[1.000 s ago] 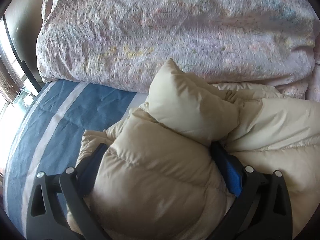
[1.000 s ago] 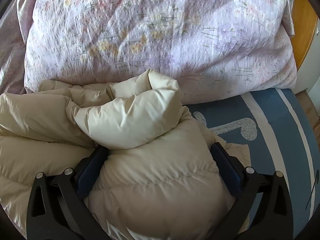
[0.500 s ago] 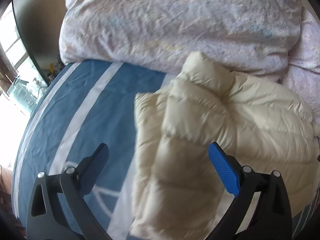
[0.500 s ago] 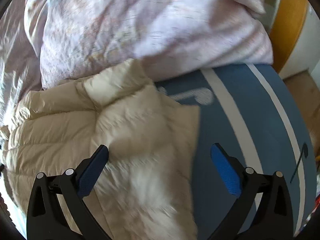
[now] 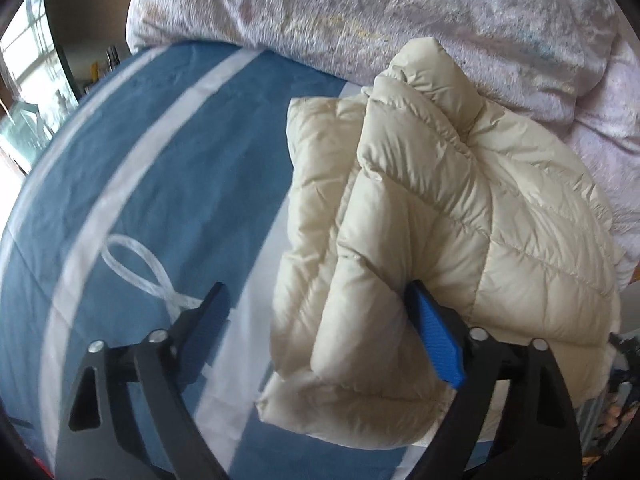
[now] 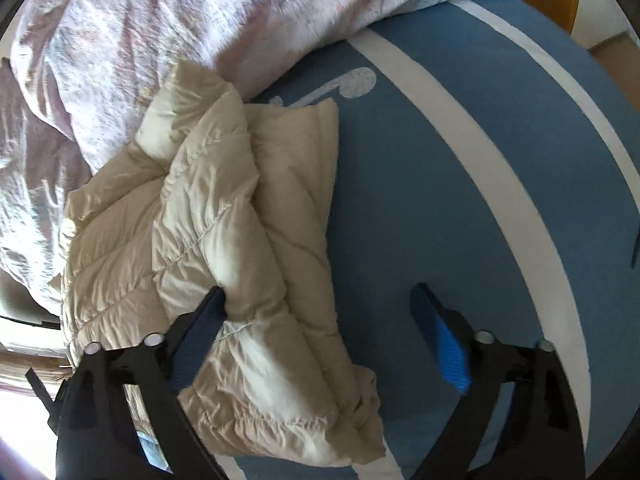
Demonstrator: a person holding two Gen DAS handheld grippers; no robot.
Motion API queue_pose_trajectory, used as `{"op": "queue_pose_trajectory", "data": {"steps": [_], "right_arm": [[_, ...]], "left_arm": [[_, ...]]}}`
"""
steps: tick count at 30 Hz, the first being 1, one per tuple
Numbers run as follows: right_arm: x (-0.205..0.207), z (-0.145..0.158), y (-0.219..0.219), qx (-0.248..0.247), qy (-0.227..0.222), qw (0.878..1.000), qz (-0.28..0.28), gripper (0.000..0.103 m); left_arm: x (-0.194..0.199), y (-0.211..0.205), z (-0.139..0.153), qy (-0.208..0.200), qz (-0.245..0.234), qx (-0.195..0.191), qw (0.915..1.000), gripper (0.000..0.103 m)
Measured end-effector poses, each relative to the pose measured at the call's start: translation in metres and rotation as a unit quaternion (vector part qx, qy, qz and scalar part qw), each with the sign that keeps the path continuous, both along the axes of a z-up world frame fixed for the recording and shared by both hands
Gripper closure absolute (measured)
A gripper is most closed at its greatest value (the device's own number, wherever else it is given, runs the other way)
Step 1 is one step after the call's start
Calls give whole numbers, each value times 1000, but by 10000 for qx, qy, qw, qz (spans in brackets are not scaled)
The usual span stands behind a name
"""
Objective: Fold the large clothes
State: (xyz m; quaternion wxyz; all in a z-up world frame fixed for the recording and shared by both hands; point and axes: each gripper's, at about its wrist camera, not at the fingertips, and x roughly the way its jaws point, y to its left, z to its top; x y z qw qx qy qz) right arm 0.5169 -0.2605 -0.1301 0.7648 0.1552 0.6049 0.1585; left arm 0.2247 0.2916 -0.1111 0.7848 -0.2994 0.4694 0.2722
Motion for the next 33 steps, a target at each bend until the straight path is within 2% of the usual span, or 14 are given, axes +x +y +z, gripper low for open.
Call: {"op": "queue_pose_trajectory", "data": {"steps": [1,3,4,8,10,12,16,22,27,33], "right_arm": [[-4,0,-1,77,19,10000,27,28],[-7,-4,1,439,191,9988,69,52],[-8,-6,-1,585,260,9979,31,56],[-24,-2,21,694,279,9971,-111,74],[-29,1,22,708,289,9968,-245,81],[-35,9,27,683,287,9966,-350,86],[-51,25,45,523,204,9973,-483,89],[-75,53,42,609,-24,9971,-462,90],[-91,49,42,590,-22,9977,-328,90],[-135,39,23,611,-22,9979,-213,90]], "left_arm": [[-1,3,-3,-58,14,-86,9999,26],[-2,3,-5,-199,28,-252,9995,35],[-3,1,-6,-258,19,-311,9992,42],[-4,-5,-6,-376,5,-342,9987,56],[-5,-8,-4,-455,-42,-338,9984,70],[-3,-13,0,-480,-116,-265,9984,79],[-5,-17,12,-492,-197,-156,9985,88],[-35,-17,33,-665,-285,-62,9974,88],[-77,-23,37,-718,-354,54,9968,88],[-125,-33,30,-683,-176,-52,9975,88]]}}
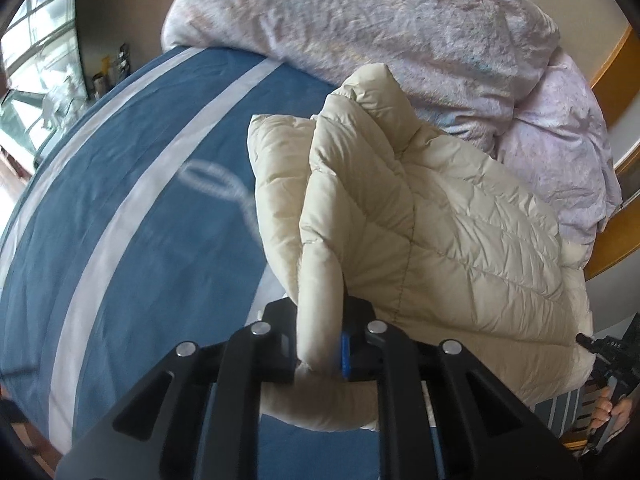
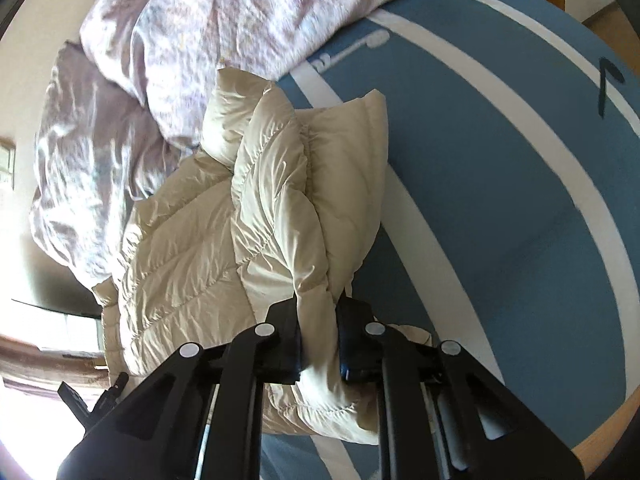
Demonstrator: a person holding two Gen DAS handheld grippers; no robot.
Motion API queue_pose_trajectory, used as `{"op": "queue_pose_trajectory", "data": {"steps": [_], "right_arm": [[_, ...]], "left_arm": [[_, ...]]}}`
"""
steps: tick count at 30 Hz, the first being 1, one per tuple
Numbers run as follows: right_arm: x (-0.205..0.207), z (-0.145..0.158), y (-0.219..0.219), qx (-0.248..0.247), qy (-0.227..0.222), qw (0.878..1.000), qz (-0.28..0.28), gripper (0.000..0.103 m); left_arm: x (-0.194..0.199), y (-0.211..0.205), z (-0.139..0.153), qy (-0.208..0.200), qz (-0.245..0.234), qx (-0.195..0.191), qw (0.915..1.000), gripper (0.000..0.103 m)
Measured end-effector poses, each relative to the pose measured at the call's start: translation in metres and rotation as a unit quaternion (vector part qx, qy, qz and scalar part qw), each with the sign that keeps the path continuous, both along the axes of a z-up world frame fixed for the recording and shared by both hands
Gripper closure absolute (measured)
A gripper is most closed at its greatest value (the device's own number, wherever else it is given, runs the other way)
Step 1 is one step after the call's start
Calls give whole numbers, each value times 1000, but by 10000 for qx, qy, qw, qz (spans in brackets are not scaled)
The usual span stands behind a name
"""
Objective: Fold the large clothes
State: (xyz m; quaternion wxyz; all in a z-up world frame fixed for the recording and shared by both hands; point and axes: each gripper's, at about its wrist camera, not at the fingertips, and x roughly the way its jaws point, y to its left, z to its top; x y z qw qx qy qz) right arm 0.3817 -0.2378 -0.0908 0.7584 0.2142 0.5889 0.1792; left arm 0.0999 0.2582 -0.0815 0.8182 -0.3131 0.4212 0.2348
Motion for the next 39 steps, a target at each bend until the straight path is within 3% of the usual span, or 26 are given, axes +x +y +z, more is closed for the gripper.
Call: {"op": "queue_pose_trajectory", "data": {"steps": [8,23,26,28,30,31,34,39], "right_arm": [[-28,-3,-11,-184,-65,9998,17,90],[-43,-10,-8,-379,-28,9993,3,89],[-43,-1,1,-825,-231,9963,109,78],[-44,13,10,-1405,-599,9882,125,64],[-48,25,16,-1743,-979,9798,95,40],[-50,35,21,-1842,-1240,9750,94,39],[-53,48,43,-1851,-1581,9693,332,39],[-63,52,98,-1637,-1815,9653,918,39]], "left_arm": [[-29,-18,-1,138,6,11,9999,87],[-44,-25,-7,240,6,58,9997,85],[-44,-24,-9,305,20,70,9995,78],[-46,-22,-9,284,63,11,9996,67],[-47,-20,-8,276,74,-22,9996,55],[-47,-20,-7,279,78,-12,9996,46],[-47,-18,-6,320,106,7,9994,34],[-47,-10,-4,239,217,-219,9992,24]]}}
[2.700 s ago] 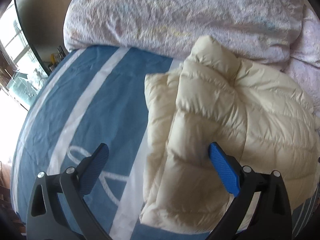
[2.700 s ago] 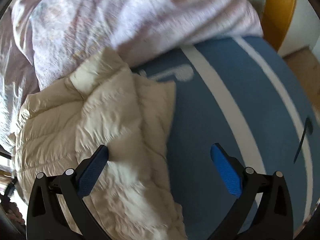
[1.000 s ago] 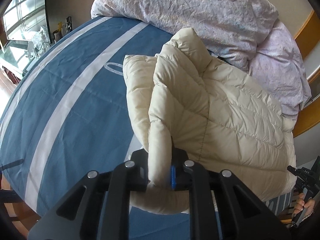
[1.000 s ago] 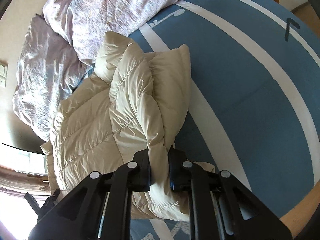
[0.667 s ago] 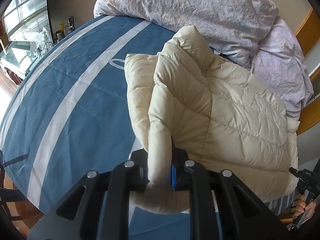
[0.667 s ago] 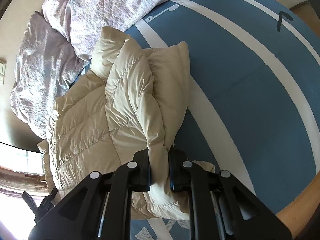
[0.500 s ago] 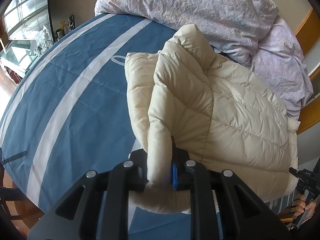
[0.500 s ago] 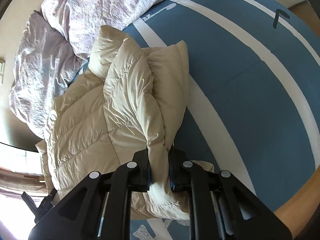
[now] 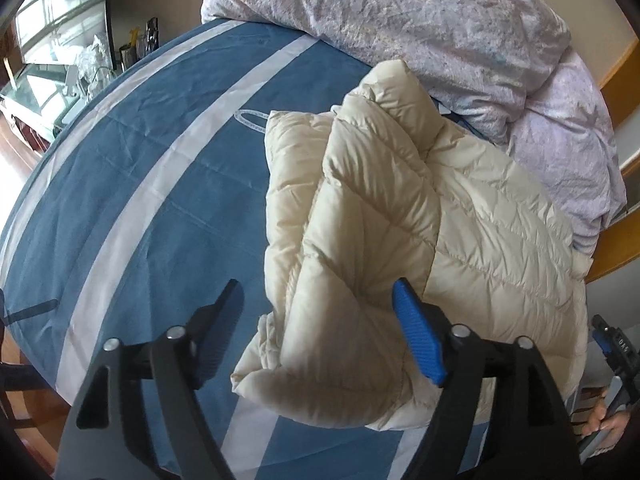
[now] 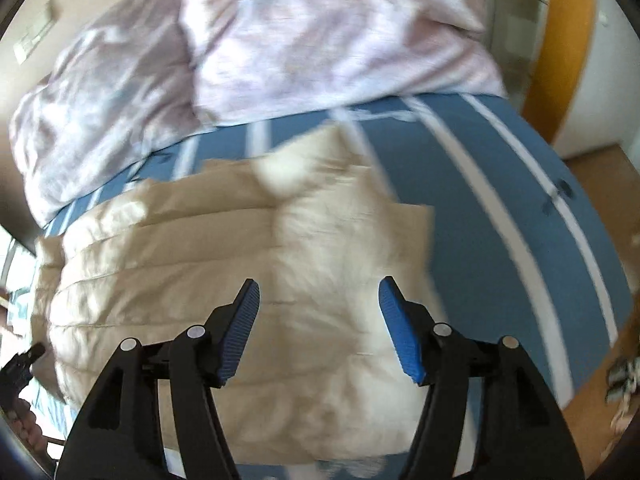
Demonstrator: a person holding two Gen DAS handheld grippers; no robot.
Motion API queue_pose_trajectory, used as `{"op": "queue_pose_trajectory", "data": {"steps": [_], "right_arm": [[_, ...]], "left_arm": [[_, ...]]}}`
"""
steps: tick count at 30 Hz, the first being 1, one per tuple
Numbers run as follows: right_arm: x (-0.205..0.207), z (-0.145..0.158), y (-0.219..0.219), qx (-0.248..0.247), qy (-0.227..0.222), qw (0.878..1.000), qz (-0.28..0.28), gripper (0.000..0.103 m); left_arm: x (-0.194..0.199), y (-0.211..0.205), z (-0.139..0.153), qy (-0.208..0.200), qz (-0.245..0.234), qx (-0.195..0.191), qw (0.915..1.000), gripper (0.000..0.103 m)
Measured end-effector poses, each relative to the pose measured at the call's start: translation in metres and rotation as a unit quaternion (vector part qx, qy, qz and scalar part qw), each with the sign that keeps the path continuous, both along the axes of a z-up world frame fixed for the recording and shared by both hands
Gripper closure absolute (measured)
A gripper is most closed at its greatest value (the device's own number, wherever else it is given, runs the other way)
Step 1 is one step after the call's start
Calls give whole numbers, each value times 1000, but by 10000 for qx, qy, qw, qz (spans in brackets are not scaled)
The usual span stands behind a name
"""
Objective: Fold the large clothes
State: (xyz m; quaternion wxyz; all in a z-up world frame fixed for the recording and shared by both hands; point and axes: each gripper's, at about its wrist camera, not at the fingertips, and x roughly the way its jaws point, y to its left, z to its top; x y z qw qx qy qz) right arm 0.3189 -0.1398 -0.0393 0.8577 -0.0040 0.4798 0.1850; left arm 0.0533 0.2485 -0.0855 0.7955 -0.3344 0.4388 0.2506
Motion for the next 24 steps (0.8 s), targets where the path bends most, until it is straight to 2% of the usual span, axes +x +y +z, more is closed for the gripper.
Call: {"op": "queue_pose_trajectory", "data": {"steps": [4,10,24], "right_arm": [[-19,-2,47,13,-91,9980,629,39],[-47,-9,100,-152,-245,9920,1225,39],[-56,-50,138,-693,26,9862,1502,38]], "left_arm": [[4,6,0,-3,92,-72,9999,19],[9,14,-5,121,225,-94,9996,18],[15,31,-17,214,352,-247,9988,15]]}}
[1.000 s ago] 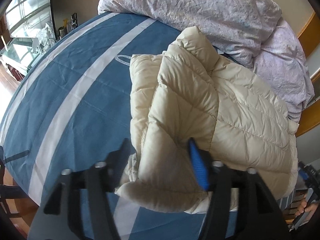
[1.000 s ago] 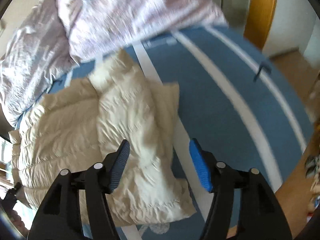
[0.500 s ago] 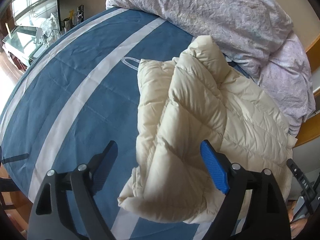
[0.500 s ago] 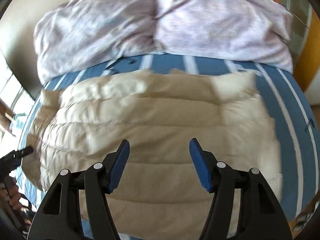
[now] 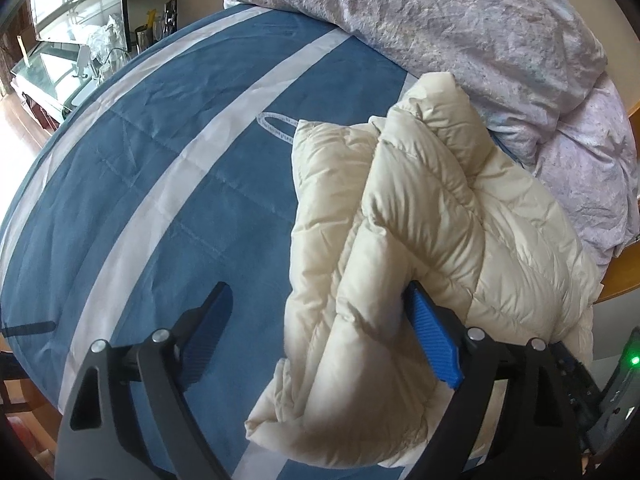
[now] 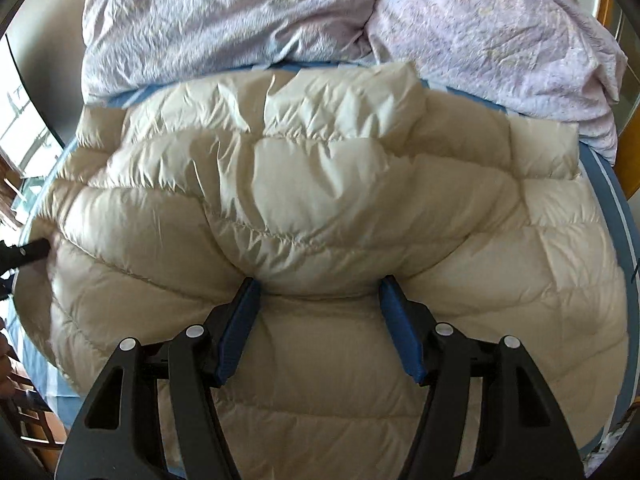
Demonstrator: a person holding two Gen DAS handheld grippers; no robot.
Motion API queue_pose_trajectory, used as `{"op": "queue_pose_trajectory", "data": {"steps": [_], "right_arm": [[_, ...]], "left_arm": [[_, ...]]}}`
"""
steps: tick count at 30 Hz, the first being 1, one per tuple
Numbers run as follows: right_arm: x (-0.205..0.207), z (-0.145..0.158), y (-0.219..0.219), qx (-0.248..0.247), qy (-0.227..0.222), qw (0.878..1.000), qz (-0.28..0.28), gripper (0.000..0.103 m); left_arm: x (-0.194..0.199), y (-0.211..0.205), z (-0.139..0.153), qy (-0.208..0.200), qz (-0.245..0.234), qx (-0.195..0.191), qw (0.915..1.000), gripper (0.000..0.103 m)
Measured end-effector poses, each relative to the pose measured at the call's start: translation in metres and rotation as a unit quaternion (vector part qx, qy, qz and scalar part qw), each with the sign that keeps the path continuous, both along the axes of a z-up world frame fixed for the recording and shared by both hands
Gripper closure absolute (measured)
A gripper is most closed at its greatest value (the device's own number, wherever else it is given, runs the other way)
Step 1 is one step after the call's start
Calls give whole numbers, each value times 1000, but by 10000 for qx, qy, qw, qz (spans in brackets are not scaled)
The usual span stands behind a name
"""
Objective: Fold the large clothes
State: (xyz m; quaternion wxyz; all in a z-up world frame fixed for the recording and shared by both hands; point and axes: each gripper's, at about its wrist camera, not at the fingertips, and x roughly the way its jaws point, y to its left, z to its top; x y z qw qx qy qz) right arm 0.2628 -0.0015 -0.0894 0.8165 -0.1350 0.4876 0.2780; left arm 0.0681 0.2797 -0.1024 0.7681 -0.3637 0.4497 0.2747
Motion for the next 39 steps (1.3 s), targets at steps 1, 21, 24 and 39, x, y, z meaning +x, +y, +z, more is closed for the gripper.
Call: {"op": "queue_pose_trajectory", "data": {"steps": [1,21,24,39], "right_arm": [[-1,-3,1,-39,1,10000,17,38],[-3,-10,4,-43,69,10000,36,37],[-3,-10,4,-40,74,10000,41,37],[-4,-11,3,0,99,9999,24,37]], "left_arm": [[1,3,-1,-20,20,-59,10000,15],[37,21,-18,-407,-337,-900,9945,35],[42,14,-16,-338,-475,-790,9952,37],[58,-11,-2,-2,-873,-269,9958,56]]}}
